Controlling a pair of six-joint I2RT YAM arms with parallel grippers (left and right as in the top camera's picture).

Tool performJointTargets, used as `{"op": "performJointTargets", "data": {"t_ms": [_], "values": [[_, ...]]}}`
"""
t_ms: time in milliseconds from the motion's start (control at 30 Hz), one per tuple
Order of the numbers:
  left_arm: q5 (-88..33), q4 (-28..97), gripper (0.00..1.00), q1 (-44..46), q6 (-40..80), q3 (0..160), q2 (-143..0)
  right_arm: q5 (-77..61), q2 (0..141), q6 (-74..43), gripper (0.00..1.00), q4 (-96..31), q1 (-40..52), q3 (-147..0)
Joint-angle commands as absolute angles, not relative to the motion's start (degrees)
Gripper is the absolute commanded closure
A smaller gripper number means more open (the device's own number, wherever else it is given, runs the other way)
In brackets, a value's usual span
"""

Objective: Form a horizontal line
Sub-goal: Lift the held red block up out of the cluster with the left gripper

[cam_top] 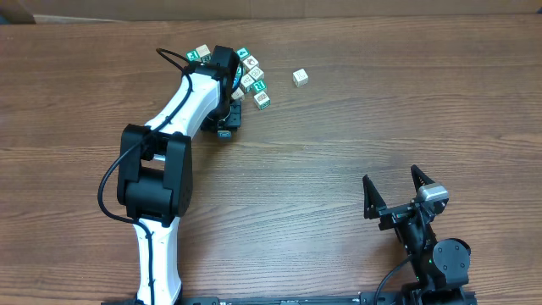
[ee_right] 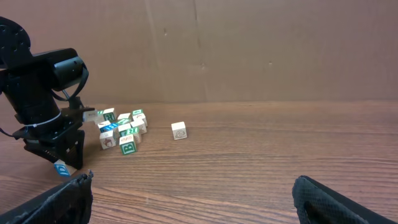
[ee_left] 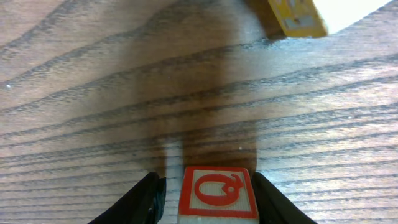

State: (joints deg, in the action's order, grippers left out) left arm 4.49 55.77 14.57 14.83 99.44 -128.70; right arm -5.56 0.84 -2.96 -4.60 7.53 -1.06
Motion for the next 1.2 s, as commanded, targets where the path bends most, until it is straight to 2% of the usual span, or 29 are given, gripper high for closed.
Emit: {"op": "performJointTargets", "data": {"t_ms": [0,233,567,1033,1167], "values": [[3.36,55.79,0.59,14.66,14.11,99.92,-128.51,-5.19,0.16,-2.72,0.0,-4.4,7.27,-0.47],[3.33,56.12,0.64,14.66,14.13,100.12,-128.31,-5.19,0.16,-2.72,0.0,-4.4,7.27,-0.47],[3.36,56.23,0.61,14.63,14.13,100.14,-125.91,-5.19,0.16,-2.72,0.0,-4.4,7.27,-0.47],[2.92,56.16,0.63,14.66,14.13,100.14,-125.91,-5.19,0.16,-2.72,0.0,-4.4,7.27,-0.47],[2.92,56.34,0.66,14.66,14.13,100.14,-125.91,-5.19,0.16,-2.72,0.0,-4.4,7.27,-0.47]]}}
